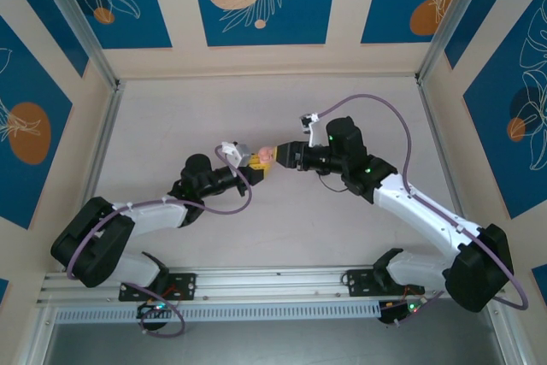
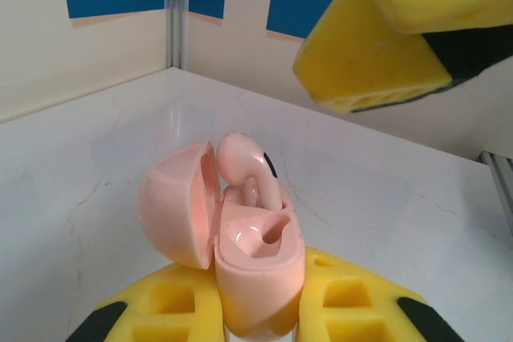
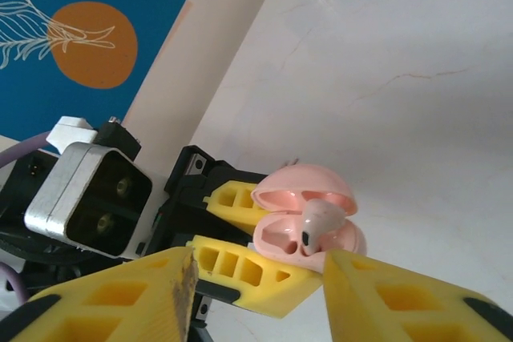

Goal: Insert the wireless bluetooth earbuds into the charging case

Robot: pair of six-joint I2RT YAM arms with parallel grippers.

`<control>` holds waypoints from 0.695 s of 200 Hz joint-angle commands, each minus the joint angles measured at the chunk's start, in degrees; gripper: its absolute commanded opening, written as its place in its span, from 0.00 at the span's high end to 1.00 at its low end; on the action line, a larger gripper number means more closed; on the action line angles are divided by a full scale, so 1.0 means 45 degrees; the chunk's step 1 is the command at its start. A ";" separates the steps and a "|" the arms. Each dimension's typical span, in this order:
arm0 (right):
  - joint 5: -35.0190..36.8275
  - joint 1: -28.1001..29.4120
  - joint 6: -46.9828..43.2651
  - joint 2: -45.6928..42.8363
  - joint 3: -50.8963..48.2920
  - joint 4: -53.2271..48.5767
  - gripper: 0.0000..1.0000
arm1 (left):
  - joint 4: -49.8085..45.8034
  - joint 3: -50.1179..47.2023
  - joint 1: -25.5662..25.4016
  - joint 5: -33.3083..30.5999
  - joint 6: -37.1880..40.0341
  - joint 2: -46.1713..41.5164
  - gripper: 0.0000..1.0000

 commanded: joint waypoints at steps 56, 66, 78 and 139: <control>-0.0771 -0.0397 -0.0353 0.1377 0.1977 -0.2166 0.62 | 0.0389 0.0244 -0.0088 0.0644 0.0329 -0.0279 0.90; -0.0472 -0.0349 -0.0331 0.1371 0.2007 -0.2340 0.61 | 0.0284 0.0278 -0.0088 0.0664 0.0404 -0.0314 0.90; -0.0064 -0.0260 -0.0333 0.1370 0.2027 -0.2538 0.57 | 0.0146 0.0308 -0.0088 0.0705 0.0503 -0.0356 0.90; 0.0443 -0.0064 -0.0470 0.1575 0.2168 -0.2866 0.54 | -0.0120 0.0326 -0.0077 0.0771 0.0789 -0.0650 0.90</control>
